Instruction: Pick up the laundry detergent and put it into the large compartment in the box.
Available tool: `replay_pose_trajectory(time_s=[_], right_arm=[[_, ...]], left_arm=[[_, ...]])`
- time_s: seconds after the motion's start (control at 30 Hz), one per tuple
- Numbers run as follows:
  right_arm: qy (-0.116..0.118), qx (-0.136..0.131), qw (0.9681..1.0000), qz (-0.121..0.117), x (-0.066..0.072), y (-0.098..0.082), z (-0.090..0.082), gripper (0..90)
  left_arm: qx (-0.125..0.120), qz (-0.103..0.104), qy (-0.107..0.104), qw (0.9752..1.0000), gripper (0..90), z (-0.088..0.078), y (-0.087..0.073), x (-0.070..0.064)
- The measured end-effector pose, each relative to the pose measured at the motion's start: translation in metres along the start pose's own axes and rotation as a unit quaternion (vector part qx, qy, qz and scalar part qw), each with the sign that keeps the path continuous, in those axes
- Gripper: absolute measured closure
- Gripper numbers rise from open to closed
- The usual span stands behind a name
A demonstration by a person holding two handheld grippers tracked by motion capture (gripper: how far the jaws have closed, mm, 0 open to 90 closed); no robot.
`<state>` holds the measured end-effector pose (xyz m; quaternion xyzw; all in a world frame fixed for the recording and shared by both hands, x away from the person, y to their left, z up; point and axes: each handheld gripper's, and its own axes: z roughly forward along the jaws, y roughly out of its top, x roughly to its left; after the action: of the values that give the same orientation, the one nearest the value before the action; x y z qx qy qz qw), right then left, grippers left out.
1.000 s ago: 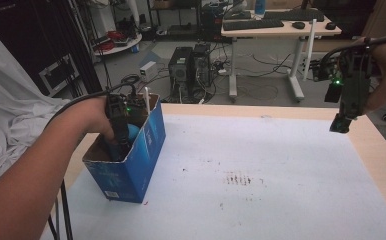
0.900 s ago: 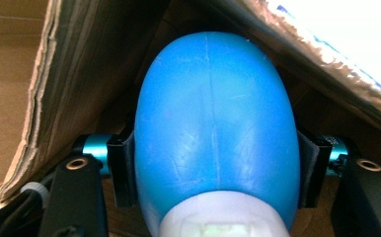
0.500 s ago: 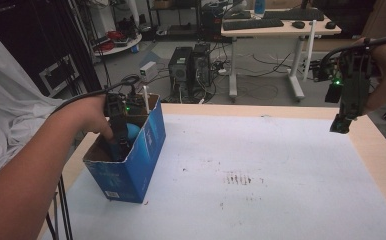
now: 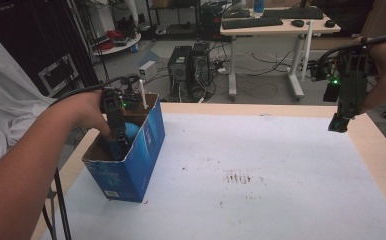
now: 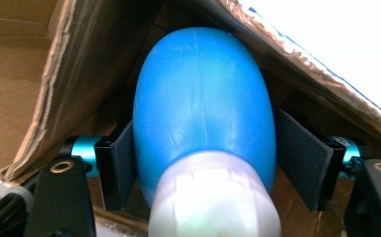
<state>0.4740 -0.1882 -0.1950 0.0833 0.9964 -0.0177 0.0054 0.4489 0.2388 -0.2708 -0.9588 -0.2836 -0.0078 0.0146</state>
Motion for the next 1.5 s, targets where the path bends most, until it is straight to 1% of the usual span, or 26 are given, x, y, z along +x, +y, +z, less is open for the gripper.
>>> replay_pose_trajectory(time_s=[0.13,0.2,0.3,0.33,0.4,0.43,0.5,0.53,0.67,0.7,0.8,0.87,0.9,0.97,1.0,1.1,1.17,1.2,1.23,1.3,1.33,1.37,1.43,1.47,1.5], right_arm=[[-0.001,0.0,1.0,0.003,0.0,-0.002,-0.001,3.1],[0.0,-0.001,1.0,0.005,0.001,-0.002,-0.001,3.1],[0.0,0.001,1.0,0.006,0.001,-0.001,-0.001,3.1],[-0.001,-0.001,1.0,0.003,0.001,-0.001,-0.001,3.1],[0.0,0.0,1.0,0.002,0.001,-0.001,-0.001,3.1],[0.0,0.001,1.0,0.005,0.001,-0.001,-0.001,3.1],[0.0,0.0,1.0,0.003,0.001,-0.001,0.0,3.1],[0.001,-0.001,1.0,0.005,0.001,-0.001,0.0,3.1],[0.001,0.002,1.0,0.001,0.001,0.001,0.0,3.1],[0.001,-0.001,1.0,0.002,0.002,0.001,0.0,3.1],[0.001,0.001,1.0,-0.001,0.002,0.001,-0.001,3.1],[0.001,-0.001,1.0,0.001,0.002,0.001,-0.001,3.1],[0.001,-0.001,1.0,0.001,0.002,0.001,-0.001,3.1],[0.0,0.0,1.0,0.002,0.002,0.0,-0.001,3.1],[0.0,0.001,1.0,0.001,0.002,0.0,-0.001,3.1],[0.0,0.0,1.0,0.002,0.003,-0.001,-0.001,3.1],[0.0,0.001,1.0,0.001,0.002,-0.001,-0.001,3.1],[0.0,0.001,1.0,0.001,0.002,-0.002,-0.001,3.1],[0.002,0.001,1.0,0.005,0.003,-0.002,-0.001,3.1],[0.003,0.0,1.0,0.004,0.003,-0.002,0.0,3.1],[0.002,0.001,1.0,0.001,0.003,-0.002,0.0,3.1],[0.002,-0.001,1.0,0.002,0.003,-0.001,0.001,3.1],[0.002,0.0,1.0,-0.001,0.003,-0.001,0.001,3.2],[0.003,0.002,1.0,0.0,0.003,0.0,0.001,3.1],[0.003,0.002,1.0,0.0,0.003,0.0,0.001,3.1]], left_arm=[[0.001,0.004,0.001,1.0,26.9,-0.006,0.0,-0.002],[0.005,0.004,0.001,1.0,25.2,-0.01,0.0,-0.003],[0.004,0.004,0.011,0.9999,24.2,-0.018,-0.001,-0.003],[0.004,0.003,0.015,0.9999,24.0,-0.021,-0.001,-0.003],[-0.001,0.003,0.014,0.9999,24.0,-0.027,-0.003,-0.004],[0.0,0.005,0.016,0.9999,24.0,-0.03,-0.003,-0.004],[0.001,0.005,0.021,0.9998,23.9,-0.036,-0.004,-0.005],[-0.001,0.004,0.023,0.9997,23.9,-0.038,-0.005,-0.005],[-0.003,0.008,0.029,0.9996,21.9,-0.047,-0.005,-0.007],[-0.005,0.01,0.032,0.9994,20.3,-0.049,-0.005,-0.008],[-0.011,0.019,0.026,0.9994,19.5,-0.055,-0.003,-0.011],[-0.014,0.025,0.027,0.9992,19.2,-0.059,-0.002,-0.014],[-0.013,0.025,0.028,0.9992,18.9,-0.06,-0.001,-0.015],[-0.008,0.033,0.027,0.999,17.8,-0.064,0.001,-0.019],[-0.008,0.034,0.025,0.9991,17.7,-0.065,0.001,-0.02],[-0.009,0.044,0.03,0.9986,14.9,-0.07,0.004,-0.025],[-0.014,0.047,0.033,0.9983,14.5,-0.074,0.006,-0.028],[-0.016,0.05,0.037,0.9979,12.3,-0.076,0.007,-0.031],[-0.02,0.053,0.036,0.9977,11.8,-0.078,0.009,-0.033],[-0.033,0.059,0.026,0.9974,10.9,-0.081,0.012,-0.037],[-0.038,0.066,0.028,0.9967,9.9,-0.083,0.014,-0.04],[-0.041,0.069,0.032,0.9963,8.7,-0.084,0.016,-0.042],[-0.043,0.071,0.029,0.9961,7.7,-0.085,0.018,-0.044],[-0.041,0.08,0.027,0.9956,7.7,-0.086,0.023,-0.048],[-0.041,0.08,0.027,0.9956,7.6,-0.086,0.023,-0.048]])
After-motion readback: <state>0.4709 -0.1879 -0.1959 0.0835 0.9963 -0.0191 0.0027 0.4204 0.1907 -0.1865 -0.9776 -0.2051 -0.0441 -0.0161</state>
